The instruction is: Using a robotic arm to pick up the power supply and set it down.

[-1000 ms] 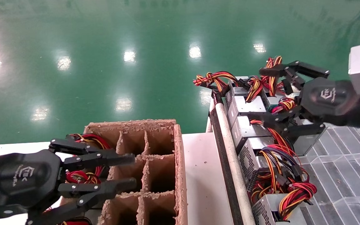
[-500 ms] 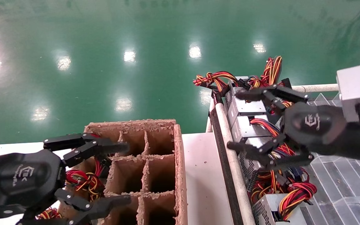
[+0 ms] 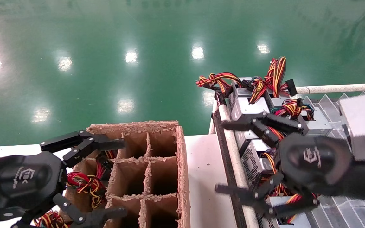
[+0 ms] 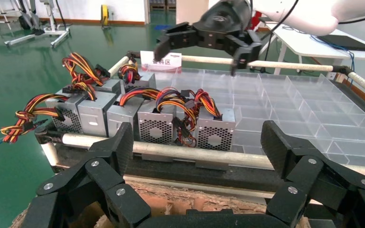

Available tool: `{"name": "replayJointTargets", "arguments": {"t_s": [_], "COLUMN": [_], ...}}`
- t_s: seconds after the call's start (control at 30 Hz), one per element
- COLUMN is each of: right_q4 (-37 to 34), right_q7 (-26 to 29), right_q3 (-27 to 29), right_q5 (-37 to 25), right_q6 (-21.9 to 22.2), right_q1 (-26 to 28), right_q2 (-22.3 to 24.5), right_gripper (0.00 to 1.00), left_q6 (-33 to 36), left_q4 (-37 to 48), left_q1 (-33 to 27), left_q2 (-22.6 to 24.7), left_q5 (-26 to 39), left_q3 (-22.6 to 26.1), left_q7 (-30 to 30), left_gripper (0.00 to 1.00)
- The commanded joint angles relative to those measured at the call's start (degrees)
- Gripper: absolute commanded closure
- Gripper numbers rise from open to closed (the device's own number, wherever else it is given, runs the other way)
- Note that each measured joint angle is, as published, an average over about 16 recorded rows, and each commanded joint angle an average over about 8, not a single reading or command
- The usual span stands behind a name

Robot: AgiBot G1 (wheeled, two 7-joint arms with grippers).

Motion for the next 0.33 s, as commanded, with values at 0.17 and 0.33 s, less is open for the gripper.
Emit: {"name": "replayJointTargets", "arguments": {"t_s": [0.17, 0.33], "right_q4": [5.52, 7.82], "right_q7": [3.84, 5.22], "right_q3": [4.40, 6.22], "right_q5": [-0.21, -0.28], "right_q6": [0.29, 0.37], "right_q1": [-4.77, -6.72], "right_q2": [0.11, 0.15], "right_gripper": [0.00, 0.00], "left_q6": [0.00, -0.01], "left_q4": [0.00, 0.01], "left_q1": [0.00, 0.01], "left_q2": [0.00, 0.00], "left_q5": [0.00, -0.01], "left_q3": [0.00, 0.00], "left_q7": [0.00, 0.00], "left_gripper": [0.00, 0.00]}}
